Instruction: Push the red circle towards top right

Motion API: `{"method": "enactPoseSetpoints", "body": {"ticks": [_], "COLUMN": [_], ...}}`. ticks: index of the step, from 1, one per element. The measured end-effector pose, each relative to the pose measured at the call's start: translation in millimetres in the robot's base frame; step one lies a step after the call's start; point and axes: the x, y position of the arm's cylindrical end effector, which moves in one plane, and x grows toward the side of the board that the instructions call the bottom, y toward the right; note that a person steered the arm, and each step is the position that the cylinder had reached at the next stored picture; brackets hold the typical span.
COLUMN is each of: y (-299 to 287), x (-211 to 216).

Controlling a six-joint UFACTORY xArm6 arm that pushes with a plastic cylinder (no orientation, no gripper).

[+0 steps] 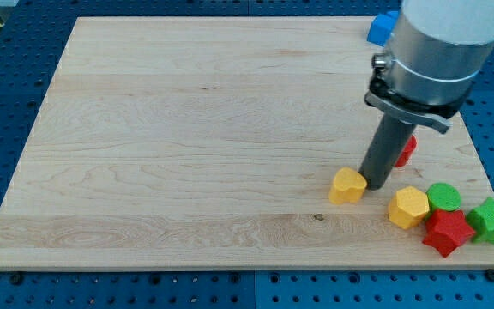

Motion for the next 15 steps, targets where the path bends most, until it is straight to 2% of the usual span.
{"method": "enactPoseSetpoints", "body": {"ticks": [6, 7, 12, 15], "y": [50.7, 57.7, 67.2, 72.1], "x": [-27.5, -43.1, -41.4, -54.4]}}
